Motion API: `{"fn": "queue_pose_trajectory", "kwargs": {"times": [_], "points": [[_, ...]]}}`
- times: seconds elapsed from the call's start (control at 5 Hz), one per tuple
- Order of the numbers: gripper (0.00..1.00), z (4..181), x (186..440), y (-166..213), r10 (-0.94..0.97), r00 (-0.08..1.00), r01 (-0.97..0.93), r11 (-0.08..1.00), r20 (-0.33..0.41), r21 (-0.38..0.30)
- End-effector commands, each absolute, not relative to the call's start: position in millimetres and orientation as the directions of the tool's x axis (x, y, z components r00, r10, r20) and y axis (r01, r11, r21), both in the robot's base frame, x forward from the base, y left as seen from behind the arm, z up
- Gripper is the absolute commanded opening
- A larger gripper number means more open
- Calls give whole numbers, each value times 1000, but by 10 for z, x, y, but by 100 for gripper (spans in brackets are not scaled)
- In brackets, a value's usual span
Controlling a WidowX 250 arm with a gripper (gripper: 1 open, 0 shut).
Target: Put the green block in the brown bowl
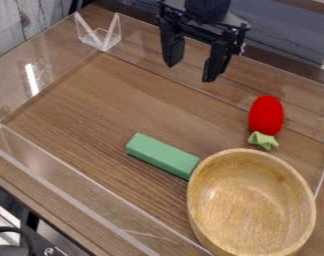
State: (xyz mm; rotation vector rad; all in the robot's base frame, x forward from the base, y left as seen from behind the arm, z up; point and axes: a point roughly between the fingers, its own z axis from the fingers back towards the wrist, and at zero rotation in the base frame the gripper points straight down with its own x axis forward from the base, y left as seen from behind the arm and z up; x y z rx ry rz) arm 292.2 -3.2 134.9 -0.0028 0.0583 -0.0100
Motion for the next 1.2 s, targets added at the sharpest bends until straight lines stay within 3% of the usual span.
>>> {"fn": "queue_pose_trajectory", "kwargs": {"times": [0.0,0.2,0.6,1.0], "points": [[100,1195,2862,-41,11,996,-12,1000,-89,-4],[100,1065,2668,73,3,995,-5,1000,-95,-12],[100,902,2368,189,367,928,-371,927,-60,-62],[100,933,2350,45,750,661,-747,653,-28,-129]]}}
